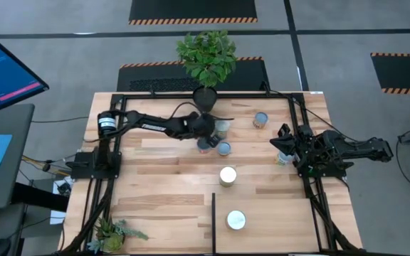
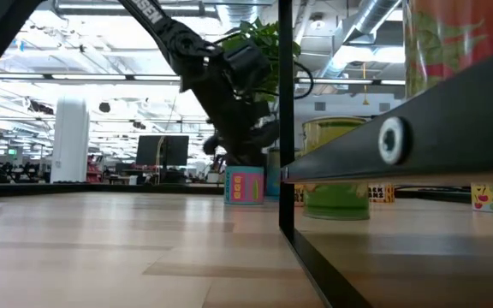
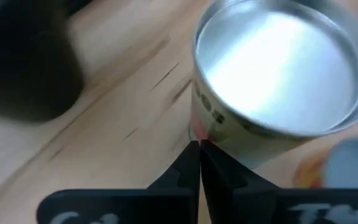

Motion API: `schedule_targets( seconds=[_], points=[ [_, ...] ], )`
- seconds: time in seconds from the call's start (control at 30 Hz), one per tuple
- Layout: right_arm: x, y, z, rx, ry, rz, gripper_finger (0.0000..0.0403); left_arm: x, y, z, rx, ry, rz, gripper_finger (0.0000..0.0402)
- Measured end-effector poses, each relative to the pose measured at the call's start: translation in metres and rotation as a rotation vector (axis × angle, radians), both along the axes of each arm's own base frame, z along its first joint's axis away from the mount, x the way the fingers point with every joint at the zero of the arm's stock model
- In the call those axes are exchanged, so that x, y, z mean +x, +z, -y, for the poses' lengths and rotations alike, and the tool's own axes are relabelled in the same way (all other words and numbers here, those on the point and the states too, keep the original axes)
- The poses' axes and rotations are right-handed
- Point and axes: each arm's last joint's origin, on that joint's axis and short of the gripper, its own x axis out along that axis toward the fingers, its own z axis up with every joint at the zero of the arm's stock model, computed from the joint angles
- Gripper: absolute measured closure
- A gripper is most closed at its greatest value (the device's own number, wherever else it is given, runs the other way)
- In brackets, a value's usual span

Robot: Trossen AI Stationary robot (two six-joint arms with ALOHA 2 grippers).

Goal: Pick and place cans onto a shelf
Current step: Move the cans to the middle right of the table

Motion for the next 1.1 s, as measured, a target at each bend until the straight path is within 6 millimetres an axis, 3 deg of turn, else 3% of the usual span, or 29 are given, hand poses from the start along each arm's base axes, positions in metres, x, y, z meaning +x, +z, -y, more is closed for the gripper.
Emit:
schedule_targets(
  seconds=[0.13,0.4,0.63,0.77,0.97,1.1],
  points=[
    [0.000,0.000,0.000,0.000,0.000,0.000,0.0356,0.008,0.010,0.005,-0.004,-0.020,0.114,0.0401],
    [0.000,0.000,0.000,0.000,0.000,-0.001,0.0356,0.000,0.005,0.019,0.013,-0.025,-0.027,0.0401],
    [0.000,0.000,0.000,0.000,0.000,0.000,0.0356,0.017,-0.002,0.013,0.044,-0.021,0.143,0.0401],
    [0.000,0.000,0.000,0.001,0.000,0.001,0.0356,0.032,0.008,0.019,-0.019,-0.112,0.212,0.0401],
    [0.000,0.000,0.000,0.000,0.000,-0.002,0.0356,0.040,0.033,0.037,0.028,-0.128,0.062,0.0401],
    [0.000,0.000,0.000,0.000,0.001,-0.004,0.0356,0.034,0.055,0.050,0.081,-0.093,-0.200,0.0401]
  ],
)
